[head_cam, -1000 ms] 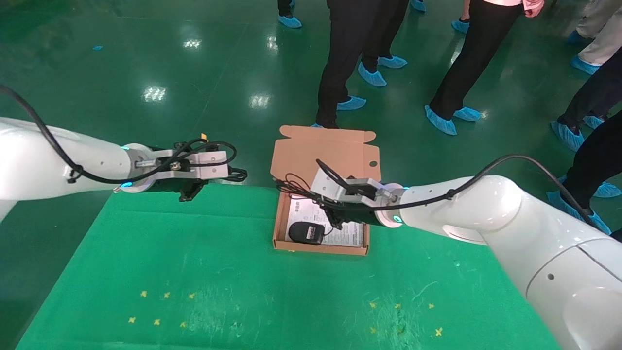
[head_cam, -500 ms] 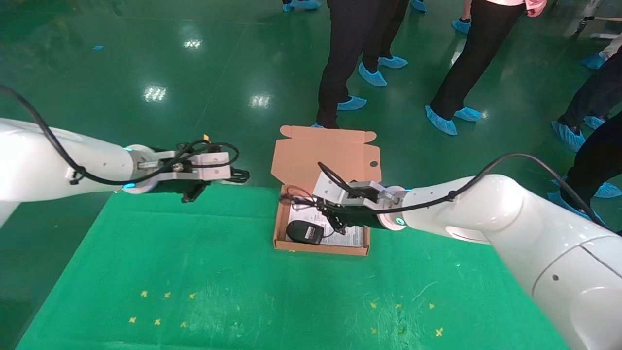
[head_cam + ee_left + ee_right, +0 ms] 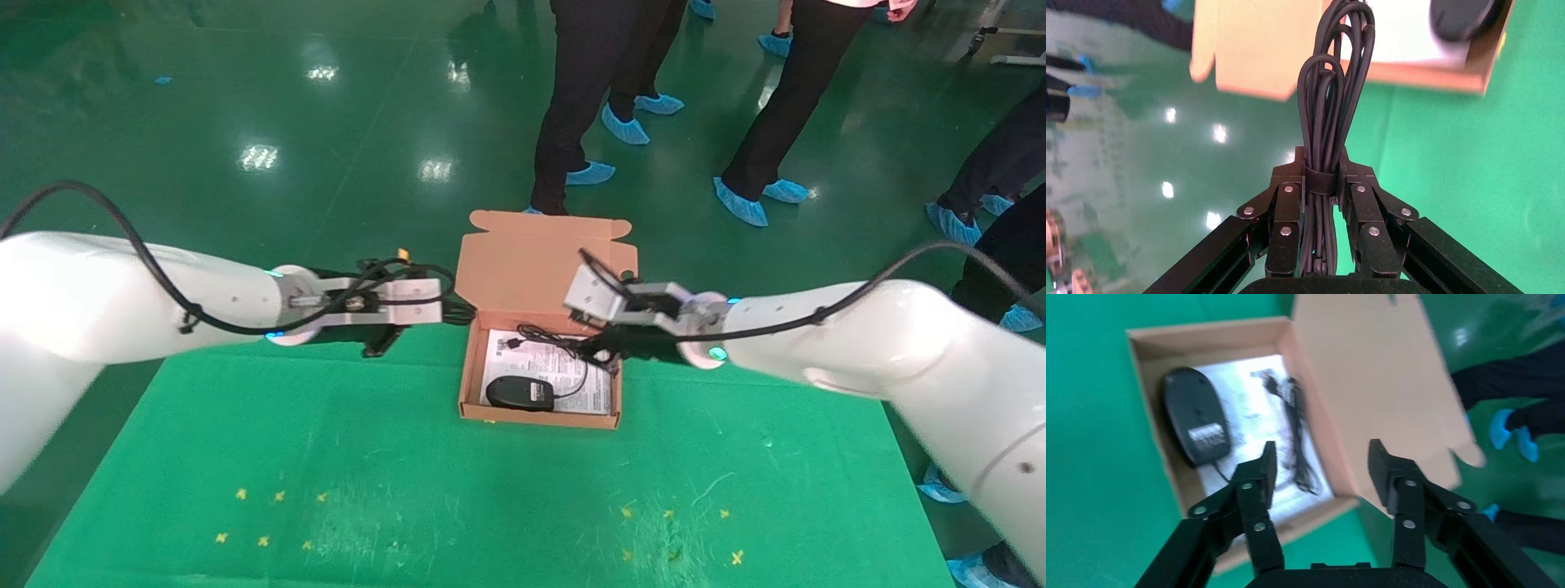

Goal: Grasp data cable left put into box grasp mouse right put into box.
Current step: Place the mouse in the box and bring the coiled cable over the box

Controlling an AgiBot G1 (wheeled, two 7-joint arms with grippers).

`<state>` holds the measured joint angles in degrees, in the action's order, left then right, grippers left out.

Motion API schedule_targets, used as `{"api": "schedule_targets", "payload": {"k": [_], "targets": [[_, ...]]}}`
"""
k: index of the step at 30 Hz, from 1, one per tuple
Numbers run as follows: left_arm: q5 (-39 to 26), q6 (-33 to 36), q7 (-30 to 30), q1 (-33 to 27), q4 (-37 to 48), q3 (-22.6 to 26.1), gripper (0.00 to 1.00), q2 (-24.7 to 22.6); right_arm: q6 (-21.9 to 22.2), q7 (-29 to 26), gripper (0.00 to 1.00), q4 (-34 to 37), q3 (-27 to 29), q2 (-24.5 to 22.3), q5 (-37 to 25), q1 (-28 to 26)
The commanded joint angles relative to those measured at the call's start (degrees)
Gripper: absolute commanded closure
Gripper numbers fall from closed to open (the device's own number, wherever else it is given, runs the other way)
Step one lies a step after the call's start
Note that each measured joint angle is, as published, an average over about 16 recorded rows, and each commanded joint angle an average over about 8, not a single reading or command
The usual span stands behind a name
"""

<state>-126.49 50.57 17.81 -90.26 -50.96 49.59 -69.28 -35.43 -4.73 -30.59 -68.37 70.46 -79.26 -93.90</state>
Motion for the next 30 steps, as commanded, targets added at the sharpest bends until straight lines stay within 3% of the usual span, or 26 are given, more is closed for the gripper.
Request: {"api": "schedule_targets", "payload": {"k": [1, 13, 20, 30], "targets": [[1.0, -0.9, -1.0, 0.5, 0.0, -0.1, 1.0, -0.5, 0.2, 0.0, 0.0, -1.1, 0.2, -1.4, 0.0, -0.3], [7.4, -11.8, -13.0, 2.4, 9.7, 1.7, 1.0, -8.4, 1.7, -6.2, 0.0, -13.3, -1.7, -12.3, -5.0, -2.2], [14.6, -16.1, -17.8, 3.7, 11.3, 7.0, 1.0, -9.2, 2.7, -13.1, 0.0, -21.4, -3.3, -18.3, -9.7, -3.0], [23.6, -21.0, -20.3, 4.0, 10.9, 16.0, 1.0, -9.5, 3.5, -23.1, 0.0, -30.3, -4.9, -24.2, -16.3, -4.0]]}}
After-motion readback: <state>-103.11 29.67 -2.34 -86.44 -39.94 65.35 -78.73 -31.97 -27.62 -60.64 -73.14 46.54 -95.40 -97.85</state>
